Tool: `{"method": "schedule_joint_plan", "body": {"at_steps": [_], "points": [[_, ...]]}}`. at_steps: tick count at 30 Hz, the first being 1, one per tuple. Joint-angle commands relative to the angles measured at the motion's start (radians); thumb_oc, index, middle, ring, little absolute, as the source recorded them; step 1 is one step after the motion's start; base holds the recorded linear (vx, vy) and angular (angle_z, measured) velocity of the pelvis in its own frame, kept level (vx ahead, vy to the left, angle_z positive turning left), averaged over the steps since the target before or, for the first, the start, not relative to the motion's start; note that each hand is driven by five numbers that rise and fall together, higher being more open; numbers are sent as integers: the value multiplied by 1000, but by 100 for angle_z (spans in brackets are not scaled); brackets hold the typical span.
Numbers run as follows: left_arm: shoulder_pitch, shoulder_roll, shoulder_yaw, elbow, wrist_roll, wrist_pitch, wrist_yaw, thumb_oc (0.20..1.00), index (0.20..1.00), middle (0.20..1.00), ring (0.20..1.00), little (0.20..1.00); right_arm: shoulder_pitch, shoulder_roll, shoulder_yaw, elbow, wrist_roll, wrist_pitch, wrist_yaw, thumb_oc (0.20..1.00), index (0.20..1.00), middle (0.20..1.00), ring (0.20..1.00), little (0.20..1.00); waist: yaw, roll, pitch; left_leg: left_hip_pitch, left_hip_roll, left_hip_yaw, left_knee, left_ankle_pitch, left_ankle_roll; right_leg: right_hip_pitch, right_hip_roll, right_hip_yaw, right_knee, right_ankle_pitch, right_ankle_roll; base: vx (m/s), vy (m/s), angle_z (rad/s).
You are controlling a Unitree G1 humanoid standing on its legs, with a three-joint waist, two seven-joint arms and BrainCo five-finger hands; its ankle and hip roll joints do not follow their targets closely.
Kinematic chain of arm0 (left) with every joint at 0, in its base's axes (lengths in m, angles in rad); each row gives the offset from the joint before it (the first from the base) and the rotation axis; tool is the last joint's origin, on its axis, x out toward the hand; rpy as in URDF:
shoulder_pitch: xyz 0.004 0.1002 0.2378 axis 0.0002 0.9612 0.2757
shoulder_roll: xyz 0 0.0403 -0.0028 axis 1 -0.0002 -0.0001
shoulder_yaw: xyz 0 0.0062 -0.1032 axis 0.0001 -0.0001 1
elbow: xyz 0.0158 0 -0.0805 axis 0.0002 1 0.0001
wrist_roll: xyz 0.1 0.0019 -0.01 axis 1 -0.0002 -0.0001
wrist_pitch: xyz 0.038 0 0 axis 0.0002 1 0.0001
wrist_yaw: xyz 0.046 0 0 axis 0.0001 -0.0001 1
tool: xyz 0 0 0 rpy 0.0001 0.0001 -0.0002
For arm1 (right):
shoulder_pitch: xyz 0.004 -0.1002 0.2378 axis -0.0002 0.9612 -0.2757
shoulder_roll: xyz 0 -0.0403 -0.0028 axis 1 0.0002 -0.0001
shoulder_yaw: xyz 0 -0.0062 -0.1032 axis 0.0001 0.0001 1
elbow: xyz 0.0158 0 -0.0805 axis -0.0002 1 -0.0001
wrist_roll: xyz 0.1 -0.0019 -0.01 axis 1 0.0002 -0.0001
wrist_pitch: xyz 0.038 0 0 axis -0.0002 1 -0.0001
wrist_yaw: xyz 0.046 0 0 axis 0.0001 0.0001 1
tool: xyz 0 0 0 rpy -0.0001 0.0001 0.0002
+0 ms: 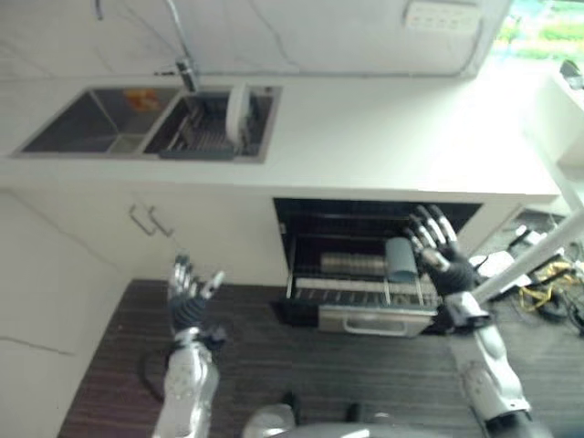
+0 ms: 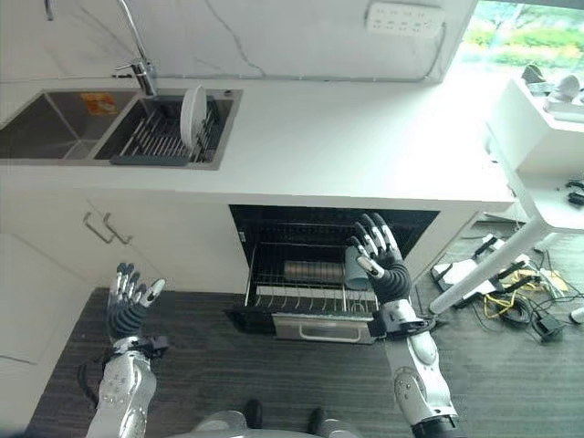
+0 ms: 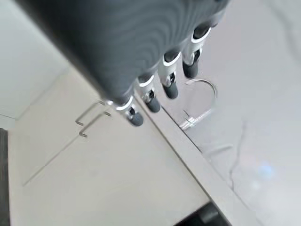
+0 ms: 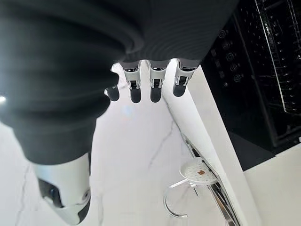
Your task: Place the dishes in the dishwasher.
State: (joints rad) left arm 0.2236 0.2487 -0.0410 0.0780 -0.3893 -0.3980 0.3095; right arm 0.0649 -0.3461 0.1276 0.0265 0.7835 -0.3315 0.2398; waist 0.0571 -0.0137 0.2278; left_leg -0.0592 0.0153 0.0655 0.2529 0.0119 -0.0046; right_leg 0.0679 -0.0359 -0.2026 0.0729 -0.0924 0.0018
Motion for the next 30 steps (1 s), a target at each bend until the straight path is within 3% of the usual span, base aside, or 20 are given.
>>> {"method": "schedule_joint_plan", "body": {"at_steps": [1,2,4,5,8,11,14,16,17,18,19,21,23,25,27,28,30], "points": [[-59,51,6,-52,-45,-85,-87,1000,1000,1000,1000,1000,-39,-8,-23,-83,-36,-60,24,1000,1000,1000,1000,1000,-10,-15,26,-29,-23,33,87,-96,22,36,-2,35,41,-7,33,29,166,28],[-69,51,0,-68,-48,-86,-100,1000,1000,1000,1000,1000,-48,-3,-17,-74,-42,-62,23,1000,1000,1000,1000,1000,-10,-4,25,-21,1,28,19,-65,7,44,-3,36,38,-15,36,124,360,-3],[-86,41,-8,-107,-220,-94,-253,1000,1000,1000,1000,1000,-54,-4,-10,-84,-70,-45,7,1000,1000,1000,1000,1000,-7,18,22,-28,64,-18,-118,37,-36,73,-9,58,32,-36,43,183,457,-12],[-95,37,-13,-106,-266,-116,-282,1000,1000,1000,1000,1000,-56,-8,-9,-85,-76,-39,3,1000,1000,1000,1000,1000,-8,23,19,-32,88,-35,-144,59,-47,80,-18,66,32,-44,46,152,437,-13],[-129,28,-9,-108,-361,-146,-367,1000,1000,1000,1000,1000,-59,-22,-18,-91,-31,-21,3,1000,1000,1000,1000,1000,-28,38,6,-13,150,-47,-179,56,-64,80,-70,73,55,-64,65,144,598,-31],[-157,37,-14,-114,-400,-138,-424,1000,1000,1000,1000,1000,-51,-3,-43,-86,11,-23,-14,1000,1000,1000,1000,1000,-46,47,-7,39,142,-14,-196,10,-62,78,-130,56,77,-66,100,121,591,-16],[-196,49,-30,-125,-354,-142,-405,1000,1000,1000,1000,1000,-34,42,-75,-79,79,-22,-6,1000,1000,1000,1000,1000,-49,38,-18,78,64,-13,-180,-50,-16,54,-205,41,83,-10,146,91,515,12],[-202,57,-26,-125,-337,-159,-395,1000,1000,1000,1000,1000,-38,63,-75,-77,73,-26,6,1000,1000,1000,1000,1000,-39,45,-25,100,50,22,-193,-54,2,36,-227,-2,116,9,143,55,406,8],[-197,62,-15,-125,-346,-168,-376,1000,1000,1000,1000,1000,-54,81,-64,-79,62,-27,4,1000,1000,1000,1000,1000,-18,49,-32,122,41,76,-216,-59,19,17,-235,-63,191,22,144,25,359,-20],[-198,63,-12,-125,-360,-165,-375,1000,1000,1000,1000,1000,-60,85,-61,-80,58,-32,-5,1000,1000,1000,1000,1000,-16,51,-38,122,39,87,-228,-58,28,6,-217,-67,206,20,143,38,362,-80],[-210,71,-11,-119,-394,-151,-372,1000,1000,1000,1000,1000,-67,86,-53,-91,52,-39,-38,1000,1000,1000,1000,1000,-24,45,-38,132,18,88,-246,-66,47,-13,-156,-48,242,-9,140,55,233,-95],[-229,68,-9,-117,-442,-121,-379,1000,1000,1000,1000,1000,-69,83,-55,-93,50,-45,-56,1000,1000,1000,1000,1000,-40,34,-41,132,-14,71,-251,-70,57,-32,-48,-16,250,-38,106,71,179,-29],[-231,60,-5,-123,-395,-136,-362,1000,1000,1000,1000,1000,-73,76,-61,-90,47,-54,-48,1000,1000,1000,1000,1000,-46,26,-44,117,-38,52,-239,-72,61,-38,21,14,229,-50,75,38,59,44],[-240,51,-11,-124,-384,-132,-383,1000,1000,1000,1000,1000,-68,61,-84,-83,58,-81,-25,1000,1000,1000,1000,1000,-60,16,-31,87,-64,21,-174,-89,60,-22,56,57,173,-83,36,35,-51,43],[-245,39,-21,-103,-384,-145,-409,1000,1000,1000,1000,1000,-71,45,-93,-78,71,-92,-23,1000,1000,1000,1000,1000,-73,9,-27,86,-70,35,-118,-116,58,-16,52,56,144,-78,25,31,-84,78],[-241,38,-27,-101,-373,-157,-439,1000,1000,1000,1000,1000,-72,37,-97,-78,74,-100,-25,1000,1000,1000,1000,1000,-79,-1,-24,73,-72,52,-48,-153,54,-4,44,58,115,-68,19,30,-99,72],[-209,45,-26,-137,-354,-149,-460,1000,1000,1000,1000,1000,-60,34,-113,-77,64,-119,-23,1000,1000,1000,1000,1000,-71,-21,-7,-25,-72,34,192,-132,23,18,35,82,76,-37,6,42,-111,29]]}}
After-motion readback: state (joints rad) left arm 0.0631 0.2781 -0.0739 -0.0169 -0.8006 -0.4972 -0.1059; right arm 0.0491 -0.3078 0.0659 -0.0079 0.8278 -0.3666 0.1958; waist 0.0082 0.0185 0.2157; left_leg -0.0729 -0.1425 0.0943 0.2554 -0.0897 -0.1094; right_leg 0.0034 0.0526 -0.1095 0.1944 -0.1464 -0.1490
